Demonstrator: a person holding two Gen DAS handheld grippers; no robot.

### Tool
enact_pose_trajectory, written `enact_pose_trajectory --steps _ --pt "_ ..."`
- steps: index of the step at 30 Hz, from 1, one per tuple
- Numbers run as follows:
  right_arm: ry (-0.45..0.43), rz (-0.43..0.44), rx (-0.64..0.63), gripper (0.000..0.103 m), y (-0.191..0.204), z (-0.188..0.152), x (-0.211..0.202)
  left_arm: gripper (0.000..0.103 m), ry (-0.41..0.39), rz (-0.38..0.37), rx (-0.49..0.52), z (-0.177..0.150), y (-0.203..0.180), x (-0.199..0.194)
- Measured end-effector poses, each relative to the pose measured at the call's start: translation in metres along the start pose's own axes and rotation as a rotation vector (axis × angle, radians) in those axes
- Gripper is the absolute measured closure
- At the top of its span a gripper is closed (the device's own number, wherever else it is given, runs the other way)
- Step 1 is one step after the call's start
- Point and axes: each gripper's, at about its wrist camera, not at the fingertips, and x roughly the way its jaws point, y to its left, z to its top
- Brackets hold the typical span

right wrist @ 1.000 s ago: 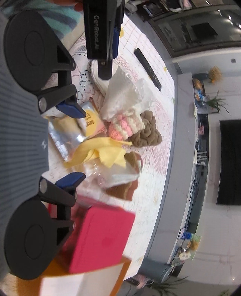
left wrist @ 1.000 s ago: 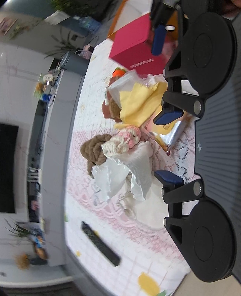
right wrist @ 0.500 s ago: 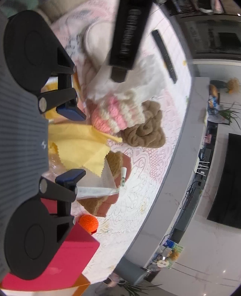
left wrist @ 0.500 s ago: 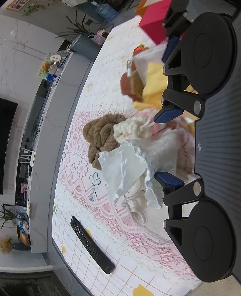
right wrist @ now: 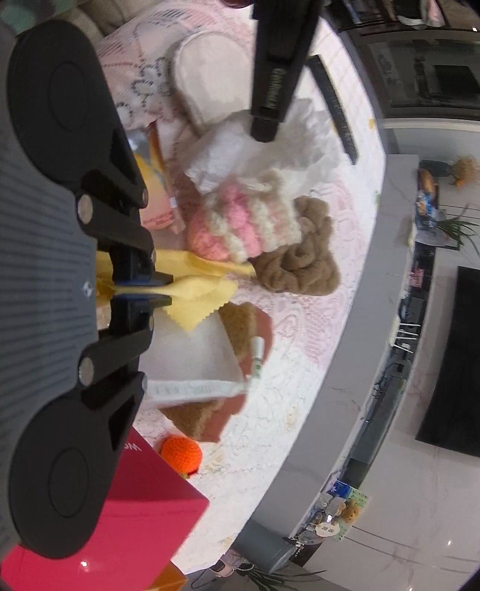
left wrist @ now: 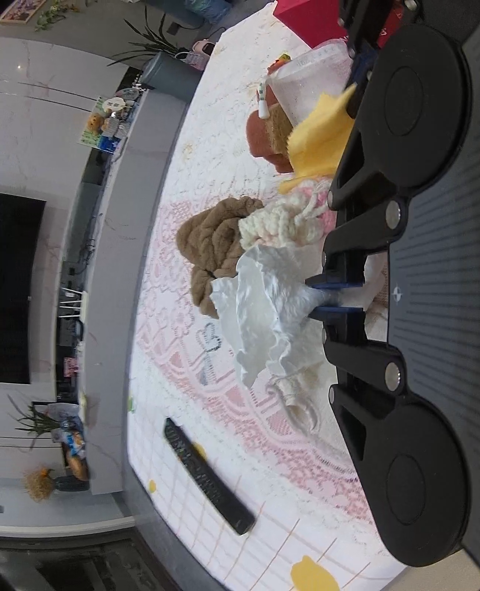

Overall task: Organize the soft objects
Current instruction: 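Lift both cloths and carry them over the orange-rimmed box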

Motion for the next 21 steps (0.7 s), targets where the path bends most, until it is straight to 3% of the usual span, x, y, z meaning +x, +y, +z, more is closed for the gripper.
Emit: enact_pose_trajectory --steps 8,21 --pt "-0.093 0.024 0.057 0.102 -0.01 0.015 -0.043 0.096 -0.118 0.009 0.035 0.002 0.003 -0.051" --pt "-0.191 0.044 0.168 0.102 -0.019 0.007 -0.122 0.096 -0.283 -0.083 0.078 0.002 0.009 -0.158"
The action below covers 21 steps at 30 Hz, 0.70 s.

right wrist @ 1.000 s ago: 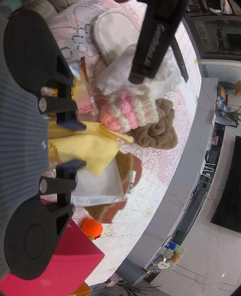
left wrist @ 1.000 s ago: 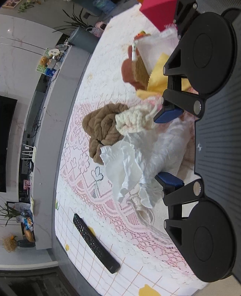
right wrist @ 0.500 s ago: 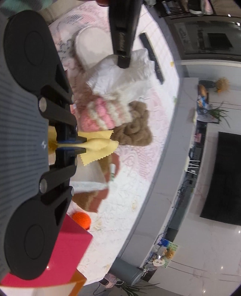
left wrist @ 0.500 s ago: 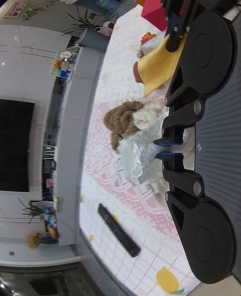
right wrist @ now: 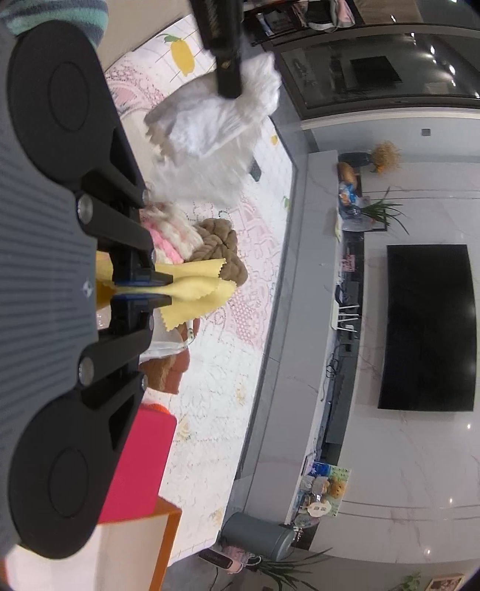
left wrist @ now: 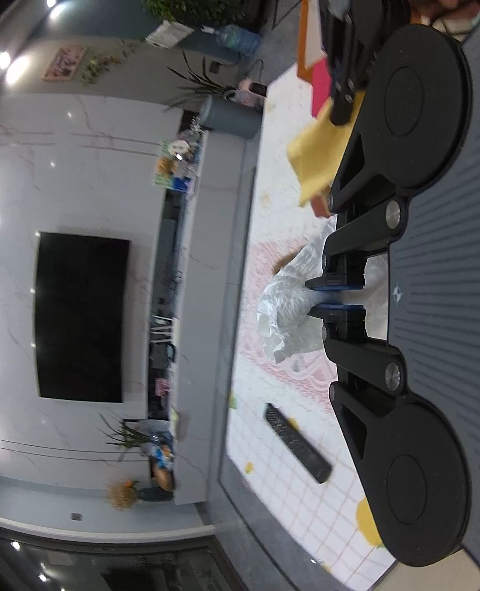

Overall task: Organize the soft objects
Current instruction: 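Lift both cloths and carry them over the orange-rimmed box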

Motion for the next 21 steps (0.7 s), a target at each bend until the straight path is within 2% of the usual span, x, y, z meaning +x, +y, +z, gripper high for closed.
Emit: enact_pose_trajectory --steps 2,4,11,16,18,21 --pt "-0.007 0.0 0.01 0.102 0.001 -0.003 -0.007 0.096 -0.023 -0.021 0.014 0.006 -0.001 -0.015" --pt "-0.01 0.004 0.022 0.102 0.004 -0.006 -0.012 0.096 0.0 -0.037 0.022 0.008 0.0 -0.017" --pt "0.028 0.034 0.033 0.102 0.011 -0.024 -0.015 0.096 0.211 -0.108 -0.083 -0.023 0.033 0.049" --pt "0.064 0.031 0.066 0.102 0.009 -0.037 -0.009 0.096 0.428 -0.046 -0.149 -0.043 0.065 0.1" --pt "0.072 0.029 0.072 0.102 0.009 -0.04 -0.005 0.096 0.472 -0.036 -0.191 -0.051 0.075 0.11" --pt "0.087 0.033 0.082 0.101 0.008 -0.042 0.003 0.089 0.557 0.015 -0.234 -0.061 0.083 0.124"
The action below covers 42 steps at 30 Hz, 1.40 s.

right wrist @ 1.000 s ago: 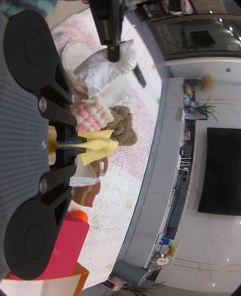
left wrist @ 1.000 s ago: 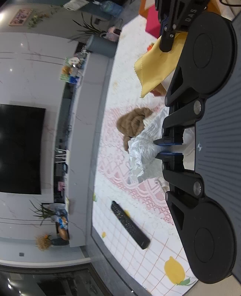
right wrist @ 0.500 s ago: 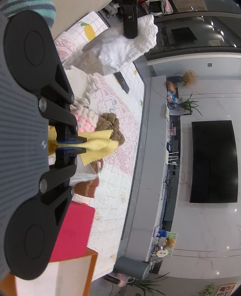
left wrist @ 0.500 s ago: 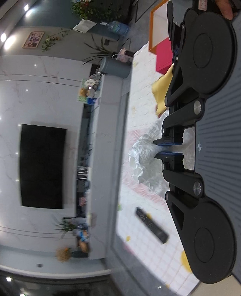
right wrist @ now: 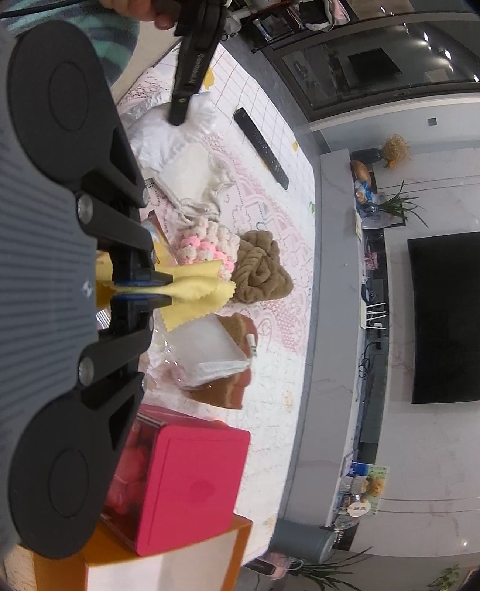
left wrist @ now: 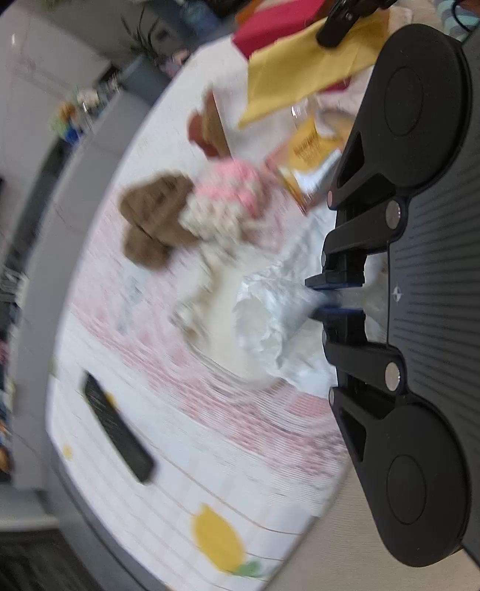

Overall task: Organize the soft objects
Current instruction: 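Lift both cloths and carry them over the orange-rimmed box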

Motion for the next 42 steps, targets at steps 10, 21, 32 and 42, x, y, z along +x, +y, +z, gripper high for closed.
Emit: enact_pose_trajectory --steps 10,21,32,42 --pt "0.05 0.026 0.004 0.101 0.001 -0.006 0.021 0.047 0.169 0.08 -0.142 -0.006 0.019 0.022" --pt "0.063 0.033 0.016 0.098 -0.003 -0.01 0.024 0.033 0.174 0.154 -0.156 0.0 0.007 0.046" --pt "0.045 0.035 0.013 0.097 0.0 -0.011 0.015 0.075 0.139 0.171 -0.095 -0.004 -0.005 0.045" --pt "0.001 0.032 0.03 0.098 -0.008 -0.012 -0.008 0.085 -0.038 0.074 -0.046 -0.018 -0.015 -0.003"
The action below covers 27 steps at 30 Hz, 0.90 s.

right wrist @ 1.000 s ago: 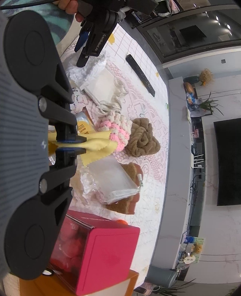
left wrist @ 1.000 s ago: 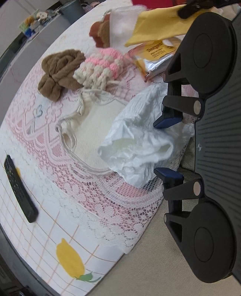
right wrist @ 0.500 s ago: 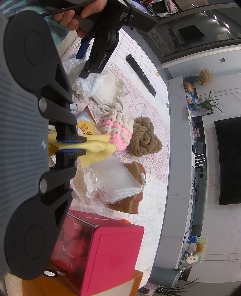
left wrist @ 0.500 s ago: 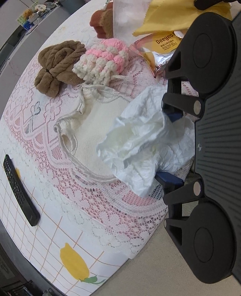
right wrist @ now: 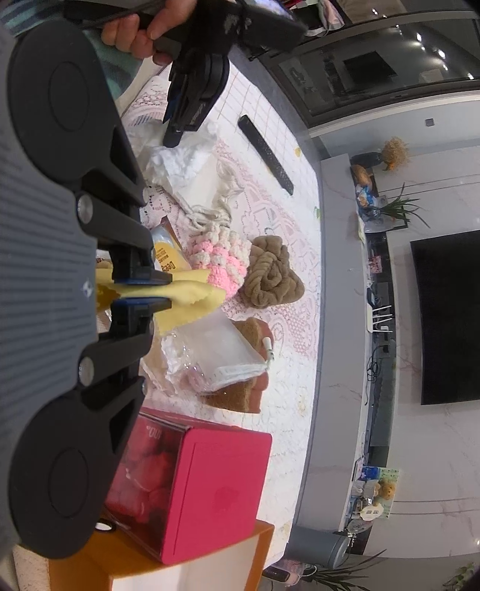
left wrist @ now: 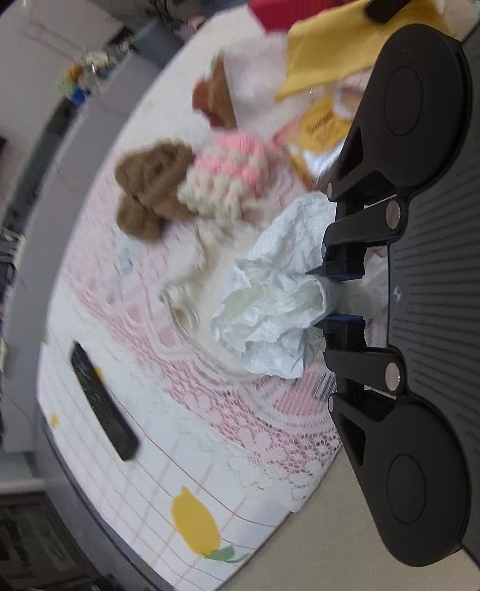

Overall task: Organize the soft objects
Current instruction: 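Lift both cloths and carry them over the orange-rimmed box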

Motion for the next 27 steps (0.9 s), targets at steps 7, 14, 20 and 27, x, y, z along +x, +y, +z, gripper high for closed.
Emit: enact_pose_trajectory --steps 7,14,20,27 --pt "-0.058 0.006 0.025 0.099 -0.007 0.003 -0.027 0.085 -0.139 -0.104 0.128 -0.013 -0.037 -0.07" --pt "-0.129 -0.038 0.031 0.1 -0.021 0.008 -0.066 0.085 -0.235 -0.195 0.257 -0.017 -0.095 -0.112" --pt "-0.187 -0.127 0.076 0.1 -0.054 0.008 -0.1 0.085 -0.296 -0.259 0.409 -0.027 -0.153 -0.125" --pt "-0.249 -0.252 0.15 0.1 -0.105 0.006 -0.133 0.085 -0.326 -0.363 0.572 -0.038 -0.228 -0.131"
